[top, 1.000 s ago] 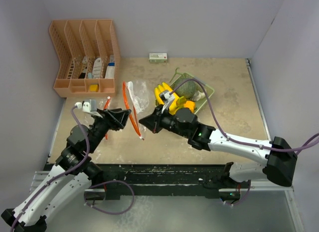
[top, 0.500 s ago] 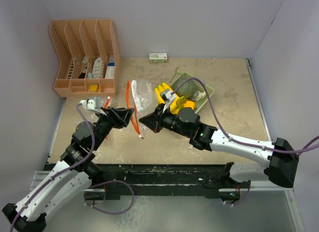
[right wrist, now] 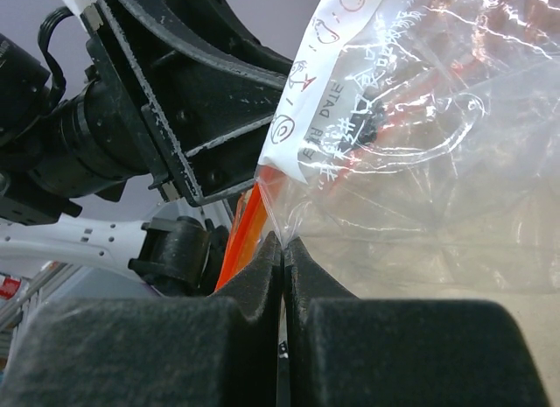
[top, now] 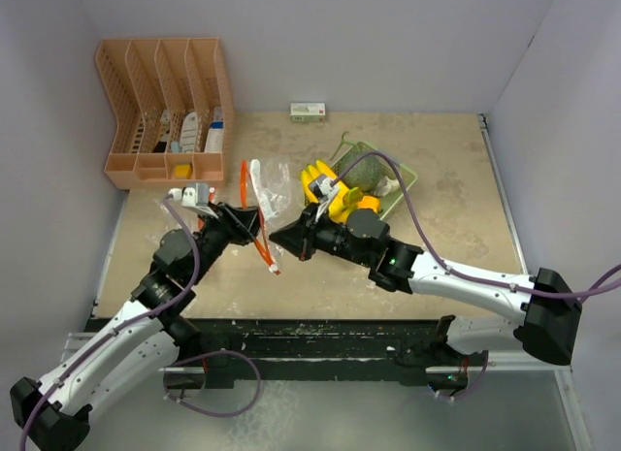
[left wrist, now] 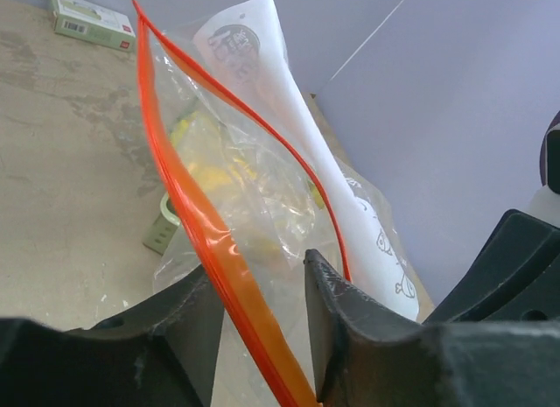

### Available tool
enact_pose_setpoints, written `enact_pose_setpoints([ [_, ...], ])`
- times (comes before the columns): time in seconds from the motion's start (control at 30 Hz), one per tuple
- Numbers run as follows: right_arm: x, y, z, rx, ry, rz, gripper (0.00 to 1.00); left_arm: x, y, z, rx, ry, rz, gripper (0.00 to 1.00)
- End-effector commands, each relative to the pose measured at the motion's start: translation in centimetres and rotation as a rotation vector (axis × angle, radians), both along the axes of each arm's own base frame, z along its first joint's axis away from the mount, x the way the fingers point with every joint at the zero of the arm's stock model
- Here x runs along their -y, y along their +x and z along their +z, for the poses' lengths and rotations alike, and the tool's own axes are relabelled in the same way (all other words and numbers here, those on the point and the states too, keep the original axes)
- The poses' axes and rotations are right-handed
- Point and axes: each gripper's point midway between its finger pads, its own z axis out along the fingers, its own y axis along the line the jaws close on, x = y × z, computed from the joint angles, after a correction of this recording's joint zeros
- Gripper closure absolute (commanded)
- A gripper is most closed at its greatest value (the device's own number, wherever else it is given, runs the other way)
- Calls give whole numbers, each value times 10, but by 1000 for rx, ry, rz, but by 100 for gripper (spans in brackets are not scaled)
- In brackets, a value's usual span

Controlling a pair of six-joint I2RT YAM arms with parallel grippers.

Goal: Place the food in the zip-top bag and seal the zipper
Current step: Open the zipper of the food storage bag.

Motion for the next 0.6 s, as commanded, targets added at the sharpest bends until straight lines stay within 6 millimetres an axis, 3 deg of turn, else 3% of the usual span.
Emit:
enact_pose_setpoints([
  [0.0, 1, -6, 20, 66, 59, 27, 100, 11, 1, 17, 64, -50, -47, 69],
  [0.07, 3, -2, 17, 58, 46, 2, 100, 12, 3, 14, 57, -38, -49, 96],
  [0.1, 6, 1, 13, 44, 30, -18, 100, 12, 3, 12, 51, -28, -46, 100],
  [0.23, 25, 22, -8, -41, -32, -193, 100, -3, 3, 1, 4, 76, 10, 100],
  [0.37, 71, 56, -34, -96, -163, -505, 100, -36, 1, -11, -66, 236, 132, 100],
  [0.47, 97, 68, -44, -104, -245, -651, 100, -57, -1, -16, -102, 336, 203, 100],
  [0.5, 100, 70, -47, -103, -271, -668, 98, -64, -1, -16, -114, 362, 229, 100],
  [0.57, 98, 70, -47, -91, -296, -656, 83, -69, 1, -21, -142, 411, 249, 100],
])
